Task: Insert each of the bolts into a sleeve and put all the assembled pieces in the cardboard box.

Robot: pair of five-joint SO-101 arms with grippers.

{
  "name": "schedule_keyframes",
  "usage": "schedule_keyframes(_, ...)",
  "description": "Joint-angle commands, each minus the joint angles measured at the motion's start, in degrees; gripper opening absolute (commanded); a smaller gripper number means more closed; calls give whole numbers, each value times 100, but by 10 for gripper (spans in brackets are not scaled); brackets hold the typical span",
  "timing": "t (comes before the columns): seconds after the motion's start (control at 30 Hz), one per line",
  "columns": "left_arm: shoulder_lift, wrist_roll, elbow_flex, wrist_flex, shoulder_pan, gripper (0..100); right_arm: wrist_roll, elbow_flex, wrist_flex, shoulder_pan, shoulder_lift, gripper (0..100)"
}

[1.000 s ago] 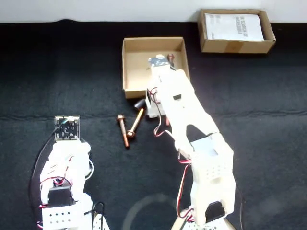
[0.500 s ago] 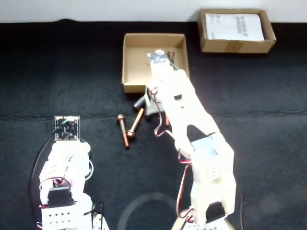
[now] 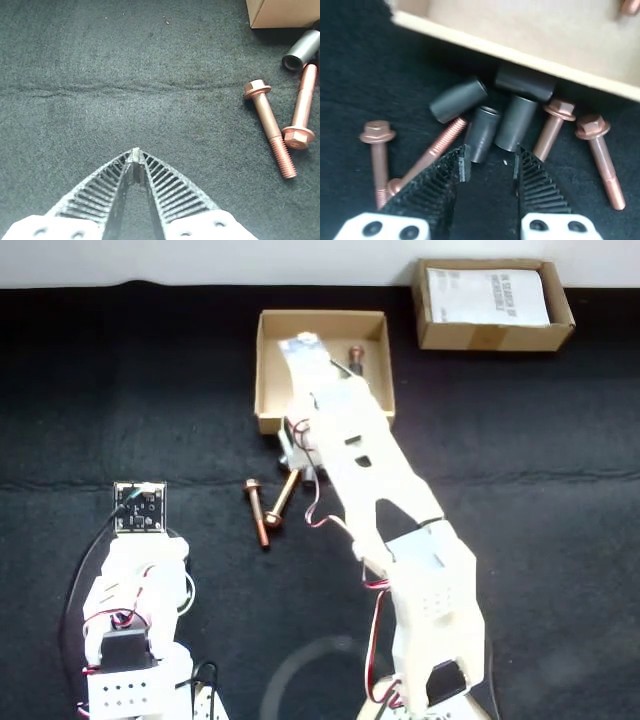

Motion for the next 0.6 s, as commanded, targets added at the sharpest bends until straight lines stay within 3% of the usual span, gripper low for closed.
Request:
schedule_keyframes(0.0, -48, -35, 101, -26, -57, 13, 44, -338, -48, -31, -418, 134)
schedule_keyframes(0.57, -66, -35, 101, -18, -57, 13, 44, -391, -145, 242, 356, 134)
